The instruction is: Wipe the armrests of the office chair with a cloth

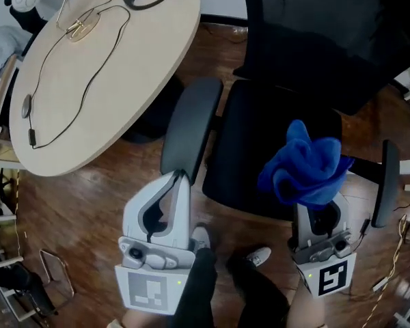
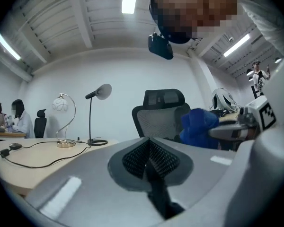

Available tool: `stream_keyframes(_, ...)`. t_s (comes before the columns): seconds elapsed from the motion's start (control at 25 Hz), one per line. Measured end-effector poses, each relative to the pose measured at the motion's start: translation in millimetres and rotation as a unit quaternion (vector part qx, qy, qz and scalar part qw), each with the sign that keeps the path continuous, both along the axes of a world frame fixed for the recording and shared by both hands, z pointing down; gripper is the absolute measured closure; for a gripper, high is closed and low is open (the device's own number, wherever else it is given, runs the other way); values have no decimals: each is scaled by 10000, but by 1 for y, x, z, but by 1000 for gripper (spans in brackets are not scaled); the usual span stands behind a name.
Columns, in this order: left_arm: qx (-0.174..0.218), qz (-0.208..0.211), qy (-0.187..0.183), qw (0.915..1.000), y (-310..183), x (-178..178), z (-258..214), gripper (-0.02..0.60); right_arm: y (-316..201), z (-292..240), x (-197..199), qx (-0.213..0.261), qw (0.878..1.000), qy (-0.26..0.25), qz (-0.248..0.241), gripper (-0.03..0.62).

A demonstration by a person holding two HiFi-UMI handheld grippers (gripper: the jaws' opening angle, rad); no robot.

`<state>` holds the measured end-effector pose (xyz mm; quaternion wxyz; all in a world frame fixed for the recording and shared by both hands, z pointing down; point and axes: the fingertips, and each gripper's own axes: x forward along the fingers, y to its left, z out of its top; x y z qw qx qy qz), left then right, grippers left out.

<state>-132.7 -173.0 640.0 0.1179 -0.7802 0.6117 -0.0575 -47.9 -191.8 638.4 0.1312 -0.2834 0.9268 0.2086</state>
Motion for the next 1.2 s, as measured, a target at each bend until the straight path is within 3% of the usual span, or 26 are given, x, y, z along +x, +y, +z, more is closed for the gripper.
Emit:
stream_keyframes(0.12,397,-189,-59,9990,2,-32,3,515,-25,68,-55,-169,9994,129,-275,520)
stream_keyframes(0.28,838,-452,-103,9954,4,-71,9,515,-69,160,-108,-986,9932,534,-310,520)
stream_keyframes(0.4,789,-698,-11,9944,3,-86,21,515,-98,219,-124,-1751,9831,496,-186,520)
stream_keyframes(0.48,307,-917,149,9952,3,-92,42,515,-114,259,-137,-2051,9768,590,-145,520)
stream_keyframes(0.56,-454,-1165,357,9915,5,-98,71,515,-127,307,-156,-2373,9675,854,-157,520)
stream_keyframes(0.68,-1604,-1510,655,9732,6,-106,115,515,-136,385,-181,-2928,9434,1555,-78,520)
stream_keyframes(0.76,-2036,-1673,778,9615,4,-108,131,515,-138,409,-186,-3123,9336,1756,-16,520)
stream_keyframes(0.88,-2013,-1744,788,9607,-6,-104,130,515,-139,381,-174,-3058,9428,1325,43,520)
stream_keyframes(0.96,-1907,-1686,749,9642,-15,-99,123,515,-128,331,-151,-2800,9545,1006,191,520)
stream_keyframes(1.08,-1834,-1443,608,9705,-27,-85,111,515,-88,237,-102,-2569,9592,1023,588,520)
stream_keyframes(1.2,-1791,-1007,424,9777,-44,-56,96,515,-54,117,-50,-1367,9845,466,994,519)
